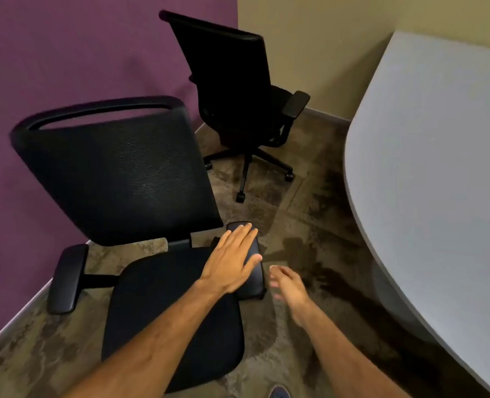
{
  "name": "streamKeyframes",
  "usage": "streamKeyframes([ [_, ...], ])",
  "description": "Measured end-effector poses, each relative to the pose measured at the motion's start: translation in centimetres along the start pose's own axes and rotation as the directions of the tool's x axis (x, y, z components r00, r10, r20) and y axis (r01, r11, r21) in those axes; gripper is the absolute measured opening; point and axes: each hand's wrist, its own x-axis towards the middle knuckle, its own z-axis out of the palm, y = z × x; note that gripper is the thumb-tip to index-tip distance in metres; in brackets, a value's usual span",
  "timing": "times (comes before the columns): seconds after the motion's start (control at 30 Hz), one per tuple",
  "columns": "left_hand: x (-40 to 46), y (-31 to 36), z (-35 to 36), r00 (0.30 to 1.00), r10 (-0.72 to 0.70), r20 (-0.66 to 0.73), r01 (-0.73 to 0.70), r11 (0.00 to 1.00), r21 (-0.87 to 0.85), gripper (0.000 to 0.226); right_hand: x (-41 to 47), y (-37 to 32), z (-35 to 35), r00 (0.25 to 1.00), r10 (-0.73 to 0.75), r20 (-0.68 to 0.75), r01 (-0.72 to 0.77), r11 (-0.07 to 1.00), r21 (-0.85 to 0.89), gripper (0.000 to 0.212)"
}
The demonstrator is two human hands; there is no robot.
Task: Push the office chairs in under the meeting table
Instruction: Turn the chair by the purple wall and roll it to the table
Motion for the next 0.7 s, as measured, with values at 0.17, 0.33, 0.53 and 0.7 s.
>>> streamKeyframes([
  [0.17,4.0,-3.7,5.6,0.998,0.040,0.049,-0.043,0.997,0.063,0.072,8.2,2.1,4.0,0.989,0.094,0.117,-0.110,0.983,0.144,0.027],
  [0.33,4.3,-5.4,8.0,0.993,0.061,0.103,-0.069,0.995,0.076,0.072,10.2,4.7,4.6,0.983,0.043,0.181,-0.075,0.983,0.170,0.030],
  [0.53,3.7,-5.2,8.9,0.992,0.071,0.106,-0.080,0.993,0.084,0.071,10.0,5.0,4.9,0.979,0.010,0.204,-0.067,0.960,0.272,0.033],
  [0.7,3.6,-5.4,9.5,0.993,0.084,0.079,-0.089,0.994,0.064,0.076,9.6,4.8,4.7,0.961,0.027,0.274,-0.129,0.922,0.364,0.047],
])
